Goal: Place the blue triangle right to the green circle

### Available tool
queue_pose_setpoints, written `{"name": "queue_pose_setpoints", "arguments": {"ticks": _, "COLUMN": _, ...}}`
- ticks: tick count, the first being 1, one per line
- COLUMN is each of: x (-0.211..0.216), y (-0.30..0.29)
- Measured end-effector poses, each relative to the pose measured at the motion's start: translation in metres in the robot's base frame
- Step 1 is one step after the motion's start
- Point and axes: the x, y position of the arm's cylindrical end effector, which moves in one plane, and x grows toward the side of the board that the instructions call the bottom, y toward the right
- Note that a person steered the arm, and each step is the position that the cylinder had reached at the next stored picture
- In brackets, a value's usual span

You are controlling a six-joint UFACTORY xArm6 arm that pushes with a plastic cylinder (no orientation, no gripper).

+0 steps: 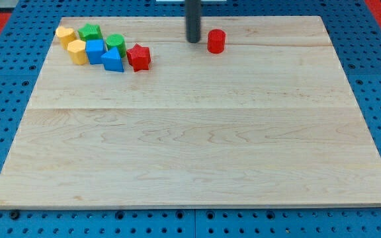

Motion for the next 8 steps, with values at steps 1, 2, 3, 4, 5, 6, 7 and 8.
{"name": "queue_pose_setpoints", "arguments": {"ticks": 1, "x": -0.016, "y": 0.079}}
{"name": "queue_pose_setpoints", "arguments": {"ticks": 2, "x": 0.005, "y": 0.106}}
{"name": "queue_pose_setpoints", "arguments": {"ticks": 3, "x": 0.041, "y": 0.079}}
{"name": "queue_pose_setpoints", "arguments": {"ticks": 4, "x": 0.095, "y": 0.033}}
{"name": "queue_pose_setpoints", "arguments": {"ticks": 5, "x": 0.157, "y": -0.035}}
{"name": "queue_pose_setpoints", "arguments": {"ticks": 6, "x": 0.149, "y": -0.098}}
{"name": "queue_pose_setpoints", "arguments": {"ticks": 7, "x": 0.144, "y": -0.168}}
{"name": "queue_pose_setpoints", "arguments": {"ticks": 8, "x": 0.104, "y": -0.187}}
